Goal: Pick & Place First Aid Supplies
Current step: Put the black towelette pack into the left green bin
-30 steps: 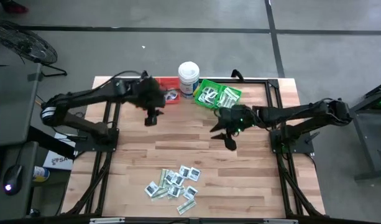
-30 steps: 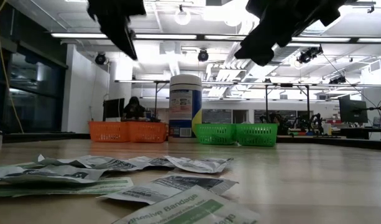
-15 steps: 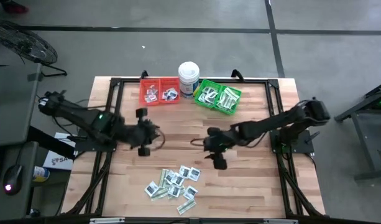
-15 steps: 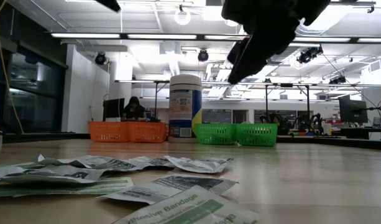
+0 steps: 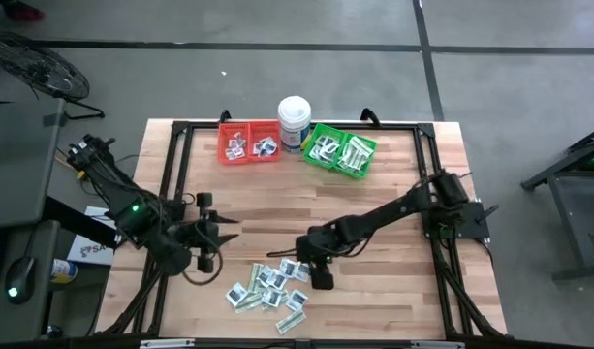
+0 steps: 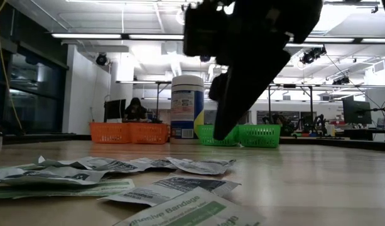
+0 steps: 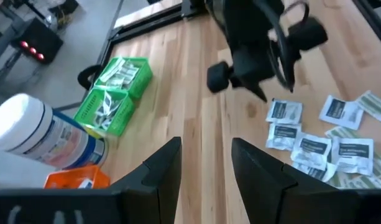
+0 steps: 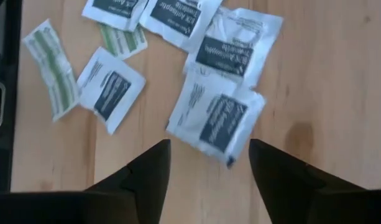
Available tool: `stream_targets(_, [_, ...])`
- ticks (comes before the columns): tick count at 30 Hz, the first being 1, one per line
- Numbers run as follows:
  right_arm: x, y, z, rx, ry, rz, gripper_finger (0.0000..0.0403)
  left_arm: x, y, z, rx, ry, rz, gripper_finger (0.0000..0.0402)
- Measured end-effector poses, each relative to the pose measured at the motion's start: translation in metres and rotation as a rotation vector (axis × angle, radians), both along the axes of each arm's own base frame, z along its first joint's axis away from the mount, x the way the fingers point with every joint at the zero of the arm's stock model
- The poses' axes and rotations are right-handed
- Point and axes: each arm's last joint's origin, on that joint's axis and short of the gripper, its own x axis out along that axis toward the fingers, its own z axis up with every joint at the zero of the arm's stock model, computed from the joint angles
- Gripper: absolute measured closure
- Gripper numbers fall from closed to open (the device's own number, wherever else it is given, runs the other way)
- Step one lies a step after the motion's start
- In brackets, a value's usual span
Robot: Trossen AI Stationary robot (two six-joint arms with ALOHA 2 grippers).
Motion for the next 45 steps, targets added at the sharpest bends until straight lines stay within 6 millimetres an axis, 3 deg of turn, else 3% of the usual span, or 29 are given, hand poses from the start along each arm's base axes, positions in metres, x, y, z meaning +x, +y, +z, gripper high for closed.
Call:
stream_targets(6, [0.011,0.008,-0.007,-0.06,0.0,-0.022,0.0174,-0.003,-0.003,0.0,0.008,-0.002,-0.018,0.0264])
stream_targets(14, [0.005,0.012,-0.019,-0.215,0.017,-0.001,0.0174,-0.003,-0.003,0.0,0.011,0.0,-0.018,0.0264])
stream_targets(21, [0.005,0.014,-0.026,-0.228,0.032,0.015,0.0174,-0.003,-0.003,0.0,0.007,0.006,-0.024,0.0264])
stream_targets(29, [0.007,0.015,-0.041,-0.227,0.075,-0.08,0.0177,-0.003,-0.003,-0.001,0.009,0.01,-0.025,0.0264])
stream_targets(33, [0.007,0.014,-0.042,-0.236,0.079,-0.091,0.0203,-0.003,-0.003,-0.001,0.008,0.013,-0.027,0.0264])
stream_targets(45, [0.005,0.011,-0.044,-0.241,0.106,-0.15,0.0338,-0.003,-0.003,-0.001,0.005,0.017,-0.032,0.0264])
